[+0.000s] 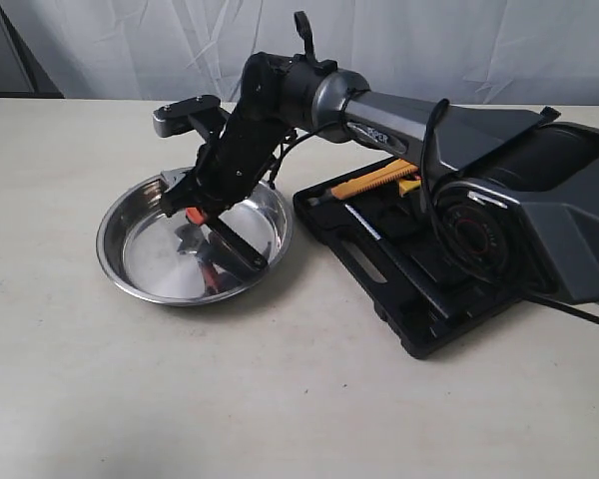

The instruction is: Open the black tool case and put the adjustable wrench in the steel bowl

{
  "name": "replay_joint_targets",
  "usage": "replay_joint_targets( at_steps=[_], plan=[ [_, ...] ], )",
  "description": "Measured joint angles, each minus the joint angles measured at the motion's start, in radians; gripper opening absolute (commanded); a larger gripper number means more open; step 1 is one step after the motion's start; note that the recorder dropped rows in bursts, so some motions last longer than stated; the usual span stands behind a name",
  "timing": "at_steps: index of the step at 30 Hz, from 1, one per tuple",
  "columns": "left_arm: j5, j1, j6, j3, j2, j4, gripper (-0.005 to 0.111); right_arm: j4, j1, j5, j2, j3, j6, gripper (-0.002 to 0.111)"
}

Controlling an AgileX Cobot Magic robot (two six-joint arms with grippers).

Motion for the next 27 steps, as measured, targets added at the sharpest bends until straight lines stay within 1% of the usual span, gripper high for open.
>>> replay_joint_targets(
  at_steps=[3, 7, 9, 10, 12, 17, 22, 27],
  plan=[
    [0.0, 0.0, 0.0, 0.0, 0.0, 0.0, 0.0, 0.0, 0.0, -0.005, 0.0, -0.005, 0.0, 0.042],
    [0.0, 0.0, 0.0, 0.0, 0.0, 0.0, 0.0, 0.0, 0.0, -0.006, 0.0, -0.005, 0.0, 0.037],
    [0.0, 0.0, 0.0, 0.0, 0.0, 0.0, 0.0, -0.002, 0.0, 0.007, -0.009, -0.005, 0.001, 0.028],
    [0.0, 0.0, 0.0, 0.0, 0.0, 0.0, 0.0, -0.002, 0.0, 0.019, -0.016, -0.005, 0.004, 0.017],
    [0.0, 0.0, 0.0, 0.0, 0.0, 0.0, 0.0, -0.021, 0.0, 0.056, -0.042, -0.005, 0.009, -0.001],
    [0.0, 0.0, 0.0, 0.0, 0.0, 0.0, 0.0, -0.098, 0.0, 0.175, -0.128, -0.005, 0.02, 0.0],
    [0.0, 0.0, 0.0, 0.0, 0.0, 0.0, 0.0, -0.122, 0.0, 0.274, -0.212, -0.005, 0.02, -0.001],
    [0.0, 0.0, 0.0, 0.0, 0.0, 0.0, 0.0, -0.151, 0.0, 0.29, -0.334, 0.031, 0.023, -0.001]
  ],
)
